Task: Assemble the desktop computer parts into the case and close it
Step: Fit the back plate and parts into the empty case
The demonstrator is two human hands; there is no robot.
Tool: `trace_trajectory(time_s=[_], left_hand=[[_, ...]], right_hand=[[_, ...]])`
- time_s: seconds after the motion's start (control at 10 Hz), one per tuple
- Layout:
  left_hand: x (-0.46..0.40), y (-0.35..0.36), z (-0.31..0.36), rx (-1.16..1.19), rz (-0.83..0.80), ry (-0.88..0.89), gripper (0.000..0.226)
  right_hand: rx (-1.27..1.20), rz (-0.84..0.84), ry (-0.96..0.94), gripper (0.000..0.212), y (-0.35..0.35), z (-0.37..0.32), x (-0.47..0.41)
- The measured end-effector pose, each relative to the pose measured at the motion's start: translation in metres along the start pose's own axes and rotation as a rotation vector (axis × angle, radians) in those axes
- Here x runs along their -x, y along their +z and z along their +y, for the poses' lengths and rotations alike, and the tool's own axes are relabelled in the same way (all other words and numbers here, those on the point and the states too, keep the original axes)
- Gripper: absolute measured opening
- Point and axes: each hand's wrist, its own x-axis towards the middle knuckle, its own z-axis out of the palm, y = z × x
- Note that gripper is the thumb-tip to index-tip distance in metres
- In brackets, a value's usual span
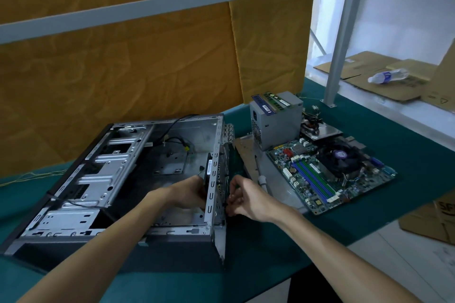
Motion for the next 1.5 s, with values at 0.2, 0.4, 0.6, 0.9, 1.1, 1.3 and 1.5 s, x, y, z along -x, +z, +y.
trace_trajectory(time_s=[0.2, 0.4, 0.6, 0.9, 1.1, 1.3, 1.5], left_hand=[[0.001, -0.003, 0.005, -0.011, 0.015, -0.025, 0.033], [-0.002, -0.002, -0.001, -0.044, -0.018, -0.098, 0.035], [0.004, 0.0, 0.004, -0.051, 0.005, -0.103, 0.028], [0.007, -0.001, 0.006, -0.038, 0.025, -0.079, 0.03], [0.005, 0.001, 0.002, 0.011, 0.026, -0.069, 0.018], [0.001, 0.001, -0.004, 0.042, 0.025, -0.041, 0.012], [-0.001, 0.002, -0.007, 0.051, 0.03, -0.02, 0.016]], right_hand=[[-0.01, 0.092, -0.021, 0.036, 0.003, -0.006, 0.002], [-0.321, 0.08, 0.063, 0.021, 0.007, -0.003, 0.005], [-0.424, 0.199, 0.115, 0.014, 0.02, 0.009, 0.01], [-0.361, 0.236, 0.1, 0.006, 0.027, 0.017, 0.007], [-0.016, 0.226, -0.003, 0.008, 0.027, 0.017, 0.01], [0.119, 0.208, 0.016, 0.021, 0.031, 0.017, 0.012], [0.211, 0.214, -0.005, 0.019, 0.031, 0.019, 0.016]])
